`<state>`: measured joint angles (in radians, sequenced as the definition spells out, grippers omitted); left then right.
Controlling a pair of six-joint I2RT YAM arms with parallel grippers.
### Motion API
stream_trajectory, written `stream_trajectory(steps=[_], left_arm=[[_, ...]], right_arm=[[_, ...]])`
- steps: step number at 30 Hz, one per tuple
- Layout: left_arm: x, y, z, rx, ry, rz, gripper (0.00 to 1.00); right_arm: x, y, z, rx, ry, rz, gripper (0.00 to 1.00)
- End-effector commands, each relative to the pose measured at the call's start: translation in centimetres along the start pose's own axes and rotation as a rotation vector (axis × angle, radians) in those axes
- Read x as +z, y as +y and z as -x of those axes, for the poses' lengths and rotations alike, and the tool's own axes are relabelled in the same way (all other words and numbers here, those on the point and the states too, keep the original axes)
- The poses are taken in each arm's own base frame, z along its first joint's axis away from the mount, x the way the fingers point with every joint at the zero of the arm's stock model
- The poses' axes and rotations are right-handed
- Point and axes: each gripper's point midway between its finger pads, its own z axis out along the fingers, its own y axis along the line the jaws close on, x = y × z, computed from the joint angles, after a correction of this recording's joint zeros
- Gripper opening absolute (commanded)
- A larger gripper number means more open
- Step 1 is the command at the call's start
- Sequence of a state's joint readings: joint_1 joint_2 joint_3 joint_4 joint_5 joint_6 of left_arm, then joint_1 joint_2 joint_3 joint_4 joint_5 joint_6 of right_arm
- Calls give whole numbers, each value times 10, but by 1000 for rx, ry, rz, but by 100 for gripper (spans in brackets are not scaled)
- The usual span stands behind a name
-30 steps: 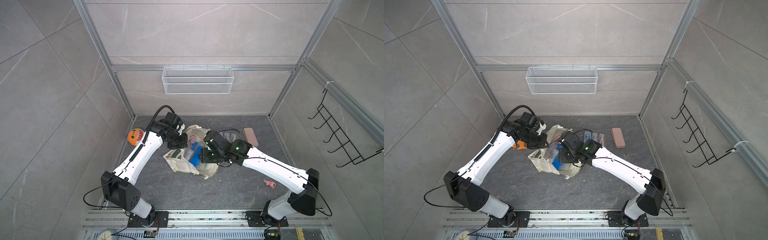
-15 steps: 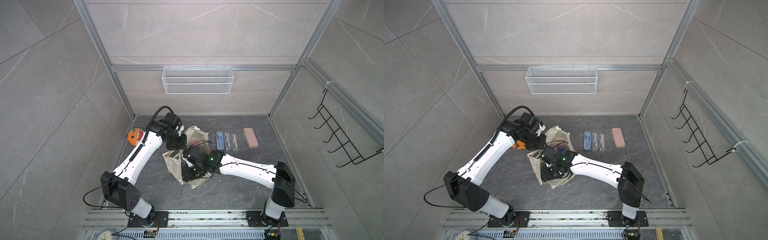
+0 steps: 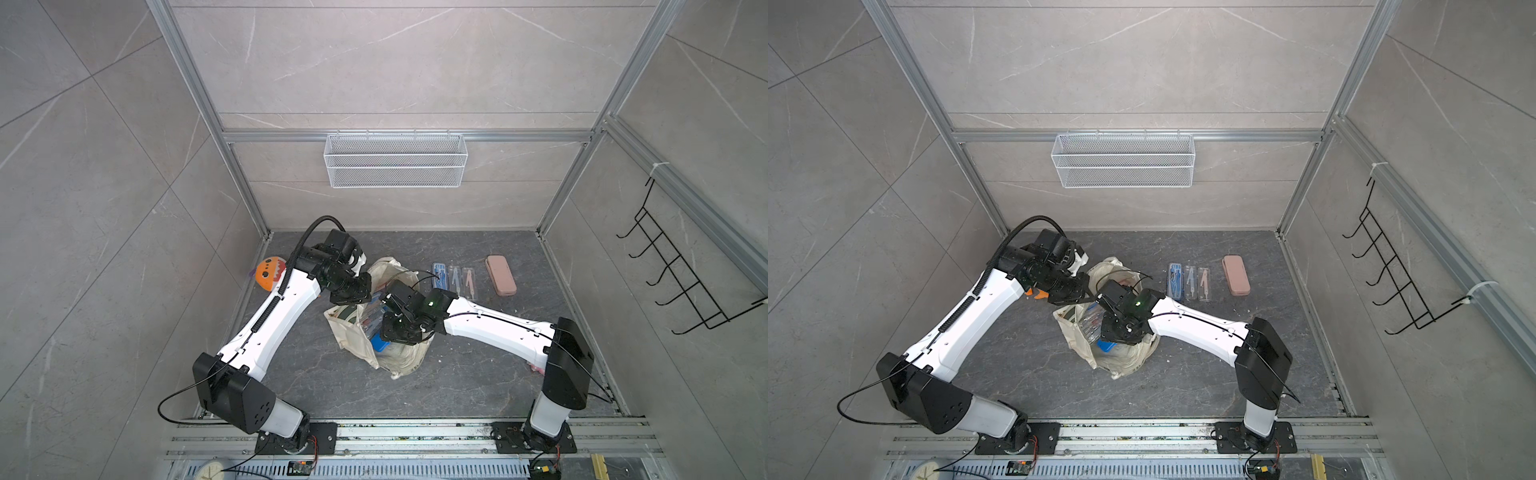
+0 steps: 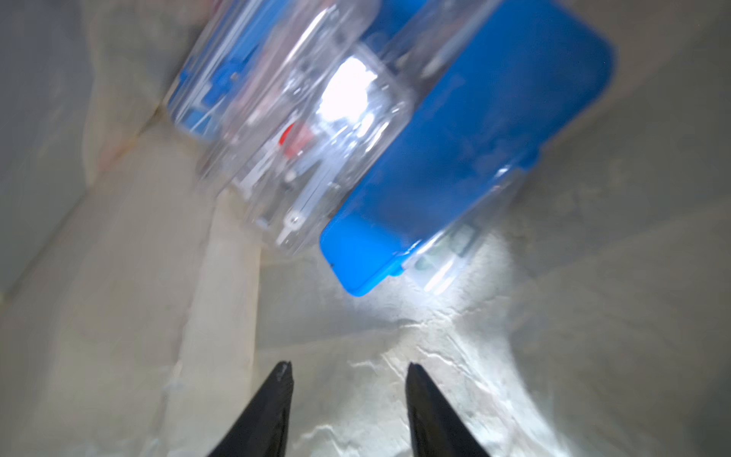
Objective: Take out the compass set from the canvas bag
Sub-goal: Pick up the compass set from the canvas bag.
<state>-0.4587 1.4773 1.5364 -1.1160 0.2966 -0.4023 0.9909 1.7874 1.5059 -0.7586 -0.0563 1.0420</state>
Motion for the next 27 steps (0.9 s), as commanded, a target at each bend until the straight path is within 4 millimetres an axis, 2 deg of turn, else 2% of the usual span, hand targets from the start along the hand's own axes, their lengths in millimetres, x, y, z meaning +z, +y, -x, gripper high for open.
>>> stream_trajectory(steps=[1, 7, 12, 22, 27], left_arm=[[-18, -17, -2, 8, -43, -80, 0], [-20, -17, -8, 9, -40, -86, 0], [-19, -18, -13, 9, -32, -95, 0], [-15, -16, -16, 9, -27, -95, 0], [-12, -14, -19, 4, -18, -90, 0]], right_arm=[[5, -16, 13, 104, -45, -91, 51], [10, -44, 34, 195, -106, -171, 57], [19, -53, 47, 234, -132, -205, 58], [51, -63, 56, 271, -124, -246, 63], [74, -47, 56, 251, -84, -151, 61]])
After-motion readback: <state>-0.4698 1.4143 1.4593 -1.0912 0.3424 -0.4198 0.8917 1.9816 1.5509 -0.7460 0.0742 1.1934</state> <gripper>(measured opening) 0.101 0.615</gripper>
